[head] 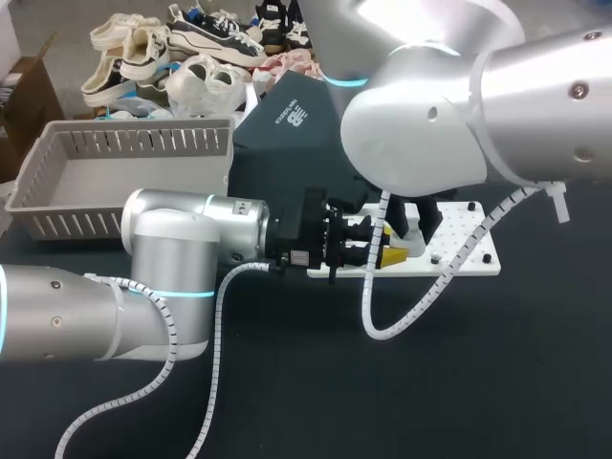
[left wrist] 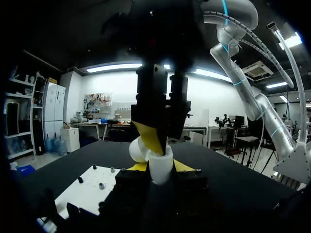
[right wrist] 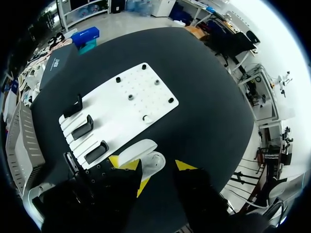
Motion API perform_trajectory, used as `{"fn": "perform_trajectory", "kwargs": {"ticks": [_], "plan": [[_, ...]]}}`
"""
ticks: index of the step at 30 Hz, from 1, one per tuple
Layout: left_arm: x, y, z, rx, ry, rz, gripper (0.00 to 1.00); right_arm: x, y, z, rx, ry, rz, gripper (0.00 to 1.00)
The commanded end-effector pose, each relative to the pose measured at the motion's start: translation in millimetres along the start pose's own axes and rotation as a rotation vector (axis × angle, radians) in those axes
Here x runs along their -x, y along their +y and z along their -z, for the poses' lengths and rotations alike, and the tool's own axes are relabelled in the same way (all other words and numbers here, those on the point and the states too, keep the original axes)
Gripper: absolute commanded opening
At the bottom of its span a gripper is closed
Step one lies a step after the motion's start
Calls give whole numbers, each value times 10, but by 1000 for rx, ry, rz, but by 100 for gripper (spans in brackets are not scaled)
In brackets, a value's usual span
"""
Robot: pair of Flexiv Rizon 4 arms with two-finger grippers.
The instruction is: Pick up each earbud case from the left stands, insert the matching earbuds, close the lid, and place the case in the box.
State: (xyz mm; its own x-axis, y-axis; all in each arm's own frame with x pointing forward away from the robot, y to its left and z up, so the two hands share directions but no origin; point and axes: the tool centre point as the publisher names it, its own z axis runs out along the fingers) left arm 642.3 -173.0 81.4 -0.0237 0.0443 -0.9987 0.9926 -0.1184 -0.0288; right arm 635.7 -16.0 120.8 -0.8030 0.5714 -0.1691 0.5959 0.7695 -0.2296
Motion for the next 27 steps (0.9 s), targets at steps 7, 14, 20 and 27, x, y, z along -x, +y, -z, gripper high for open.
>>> {"fn": "perform_trajectory", "kwargs": {"ticks": [7,14,20,27], "plan": [[1,10,-7,-2,-1,-1,0,-63,-188,215,62,-28,-11,46],[1,10,-7,-2,-1,-1,0,14,-389,239,141,-53,-66,47],[27,8,0,1,5,-8,0,84,-541,208,275,-66,-81,48],[93,-18,148,47,76,-15,0,236,-621,124,356,-55,-76,49]]}}
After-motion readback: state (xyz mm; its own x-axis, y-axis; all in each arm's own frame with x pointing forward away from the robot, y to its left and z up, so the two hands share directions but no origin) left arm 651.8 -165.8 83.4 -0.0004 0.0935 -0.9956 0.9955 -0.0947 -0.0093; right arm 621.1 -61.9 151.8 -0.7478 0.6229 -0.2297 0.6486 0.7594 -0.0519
